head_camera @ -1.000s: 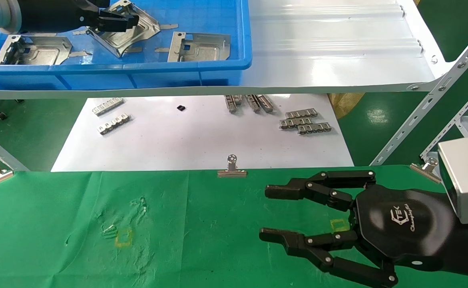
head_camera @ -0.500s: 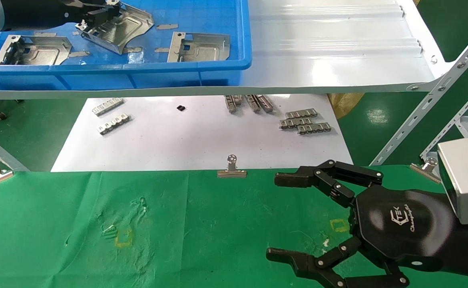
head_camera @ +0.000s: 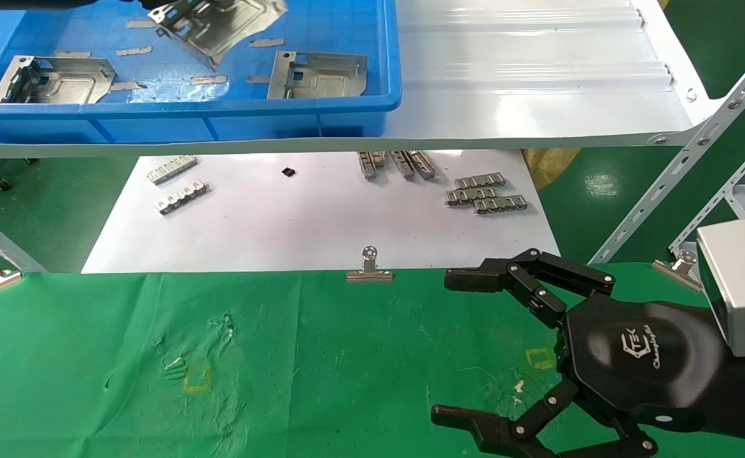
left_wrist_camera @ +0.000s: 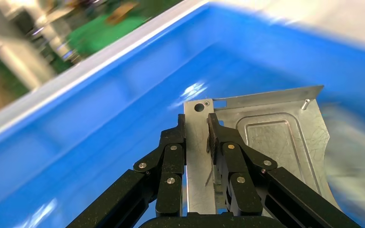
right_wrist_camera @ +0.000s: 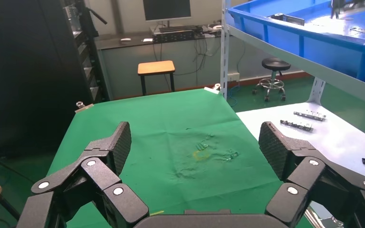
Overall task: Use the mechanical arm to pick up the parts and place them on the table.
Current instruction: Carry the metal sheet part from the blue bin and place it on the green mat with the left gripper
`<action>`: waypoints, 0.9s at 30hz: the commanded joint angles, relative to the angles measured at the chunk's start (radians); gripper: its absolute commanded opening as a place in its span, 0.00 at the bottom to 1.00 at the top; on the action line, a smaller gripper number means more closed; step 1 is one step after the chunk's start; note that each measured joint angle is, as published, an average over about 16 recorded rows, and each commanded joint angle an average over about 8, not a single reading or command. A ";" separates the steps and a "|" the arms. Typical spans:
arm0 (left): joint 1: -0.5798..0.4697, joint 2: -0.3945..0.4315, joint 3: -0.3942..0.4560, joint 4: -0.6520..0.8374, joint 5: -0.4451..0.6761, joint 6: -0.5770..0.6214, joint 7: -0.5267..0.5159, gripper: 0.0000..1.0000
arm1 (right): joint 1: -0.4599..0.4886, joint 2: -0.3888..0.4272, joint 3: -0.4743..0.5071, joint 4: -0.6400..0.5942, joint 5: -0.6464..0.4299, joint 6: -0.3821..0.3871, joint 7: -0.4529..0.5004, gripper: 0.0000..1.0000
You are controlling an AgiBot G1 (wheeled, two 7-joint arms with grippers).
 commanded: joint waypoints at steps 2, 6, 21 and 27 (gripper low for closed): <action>-0.016 -0.020 -0.013 -0.019 -0.023 0.120 0.031 0.00 | 0.000 0.000 0.000 0.000 0.000 0.000 0.000 1.00; -0.028 -0.037 -0.023 -0.031 -0.044 0.258 0.068 0.00 | 0.000 0.000 0.000 0.000 0.000 0.000 0.000 1.00; 0.135 -0.159 0.060 -0.387 -0.266 0.402 0.064 0.00 | 0.000 0.000 0.000 0.000 0.000 0.000 0.000 1.00; 0.256 -0.302 0.190 -0.692 -0.447 0.393 0.021 0.00 | 0.000 0.000 0.000 0.000 0.000 0.000 0.000 1.00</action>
